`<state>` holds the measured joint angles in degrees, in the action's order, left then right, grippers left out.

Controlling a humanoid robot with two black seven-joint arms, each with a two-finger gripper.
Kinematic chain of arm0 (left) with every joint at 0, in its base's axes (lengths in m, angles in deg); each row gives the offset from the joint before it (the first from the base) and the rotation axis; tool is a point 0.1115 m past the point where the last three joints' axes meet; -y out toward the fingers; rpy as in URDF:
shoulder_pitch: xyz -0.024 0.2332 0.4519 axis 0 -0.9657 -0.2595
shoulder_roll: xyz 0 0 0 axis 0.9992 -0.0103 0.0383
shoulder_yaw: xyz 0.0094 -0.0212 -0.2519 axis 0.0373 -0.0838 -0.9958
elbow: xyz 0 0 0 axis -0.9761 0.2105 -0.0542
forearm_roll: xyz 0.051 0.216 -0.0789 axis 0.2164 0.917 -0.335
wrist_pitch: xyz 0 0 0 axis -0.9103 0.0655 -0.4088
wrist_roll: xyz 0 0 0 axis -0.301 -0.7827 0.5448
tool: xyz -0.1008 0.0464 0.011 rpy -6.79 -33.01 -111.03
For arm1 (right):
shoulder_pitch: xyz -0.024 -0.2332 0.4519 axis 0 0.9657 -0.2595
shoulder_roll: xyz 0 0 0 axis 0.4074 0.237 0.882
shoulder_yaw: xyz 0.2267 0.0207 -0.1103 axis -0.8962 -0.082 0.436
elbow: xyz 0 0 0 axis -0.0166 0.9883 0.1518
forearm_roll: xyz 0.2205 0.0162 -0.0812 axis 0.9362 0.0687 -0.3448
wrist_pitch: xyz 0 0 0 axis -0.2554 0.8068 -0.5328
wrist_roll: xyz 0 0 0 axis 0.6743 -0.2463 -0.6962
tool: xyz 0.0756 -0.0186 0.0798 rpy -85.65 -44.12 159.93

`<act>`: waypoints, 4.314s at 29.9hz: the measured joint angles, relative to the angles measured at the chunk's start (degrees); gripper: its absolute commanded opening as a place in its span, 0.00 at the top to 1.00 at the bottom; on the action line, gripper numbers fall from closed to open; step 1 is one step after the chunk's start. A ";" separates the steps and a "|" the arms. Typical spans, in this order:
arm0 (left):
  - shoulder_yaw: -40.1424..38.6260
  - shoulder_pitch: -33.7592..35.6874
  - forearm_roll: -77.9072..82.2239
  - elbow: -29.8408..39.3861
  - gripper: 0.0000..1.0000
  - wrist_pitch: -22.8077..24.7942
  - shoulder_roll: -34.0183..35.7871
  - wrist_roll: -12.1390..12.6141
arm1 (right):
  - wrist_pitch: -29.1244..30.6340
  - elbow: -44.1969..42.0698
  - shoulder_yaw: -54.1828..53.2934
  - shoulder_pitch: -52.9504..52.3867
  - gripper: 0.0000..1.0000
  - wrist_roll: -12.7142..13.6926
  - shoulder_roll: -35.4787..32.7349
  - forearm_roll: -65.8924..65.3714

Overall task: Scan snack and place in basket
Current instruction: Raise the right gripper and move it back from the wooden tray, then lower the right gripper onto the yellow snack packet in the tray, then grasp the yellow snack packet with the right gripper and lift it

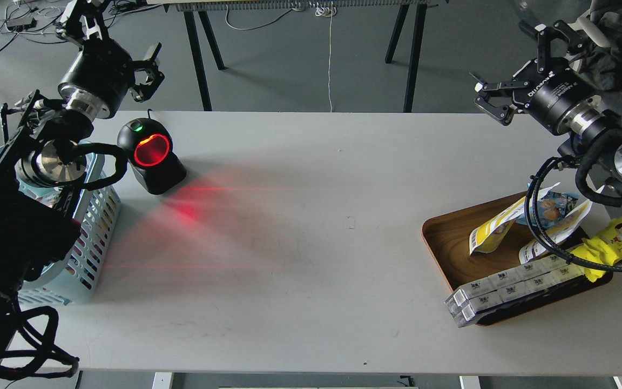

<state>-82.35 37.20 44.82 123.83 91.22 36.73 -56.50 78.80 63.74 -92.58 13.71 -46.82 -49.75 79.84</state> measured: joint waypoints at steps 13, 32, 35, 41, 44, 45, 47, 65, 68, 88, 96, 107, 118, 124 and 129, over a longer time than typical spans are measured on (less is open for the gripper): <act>0.10 0.25 0.10 -0.29 0.00 -1.73 0.22 -2.99 | 0.15 -0.18 -0.41 0.10 0.01 0.10 0.83 -0.17; 2.87 0.36 0.27 0.38 0.00 -1.47 0.72 -3.69 | 0.10 -0.14 0.46 -0.30 0.01 -0.09 0.76 -2.71; 2.87 0.67 0.27 0.38 0.00 -1.41 0.88 -3.69 | -0.01 0.16 1.44 -1.27 0.01 -0.09 0.23 -2.68; 2.90 0.86 0.27 0.40 0.00 -1.19 1.13 -3.74 | -0.14 2.60 12.94 -12.01 0.01 -0.11 -2.93 -2.08; 2.90 0.93 0.27 0.40 0.00 -1.09 1.43 -3.82 | -0.71 4.43 21.66 -19.67 0.01 -0.11 -3.73 -2.55; 2.90 1.09 0.27 0.40 0.00 -1.06 1.48 -3.85 | -1.10 5.02 25.34 -22.73 0.01 -0.11 -3.70 -2.78; 2.90 1.19 0.27 0.40 0.00 -1.04 1.49 -3.88 | -2.00 6.77 32.35 -28.52 0.01 0.01 -3.46 -3.44; 2.90 1.23 0.27 0.37 0.00 -1.05 1.84 -5.47 | -16.40 41.21 85.24 -84.76 0.01 12.89 -5.91 -28.56; 2.90 1.22 0.27 0.37 0.00 -1.05 1.88 -5.47 | -16.49 41.31 87.54 -85.47 0.01 14.03 -5.88 -28.79; 2.89 1.13 0.26 0.48 0.00 -0.95 1.78 -5.45 | -23.29 41.42 98.23 -81.99 0.01 15.53 -5.66 -34.60; 2.82 1.14 0.26 0.48 0.00 -1.03 1.84 -5.45 | -28.44 41.42 94.98 -72.98 0.04 15.24 -5.28 -34.63; 2.89 1.30 0.26 0.48 0.00 -1.22 1.69 -5.45 | -32.58 41.36 87.59 -63.62 0.07 14.84 -5.07 -34.06; 2.88 1.30 0.26 0.48 0.00 -1.40 1.79 -5.45 | -34.75 41.32 82.85 -57.67 0.44 14.84 -5.02 -33.57; 2.81 1.30 0.26 0.47 0.00 -1.49 1.69 -5.45 | -34.58 41.37 82.90 -57.60 0.80 14.73 -5.48 -33.60; 2.81 1.30 0.26 0.47 0.00 -1.49 1.70 -5.45 | -34.48 41.41 82.91 -56.91 1.00 14.32 -5.62 -33.95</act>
<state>-79.55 38.50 45.09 124.30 89.73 38.43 -61.95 44.32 105.15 -9.67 -43.20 -32.50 -55.37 45.88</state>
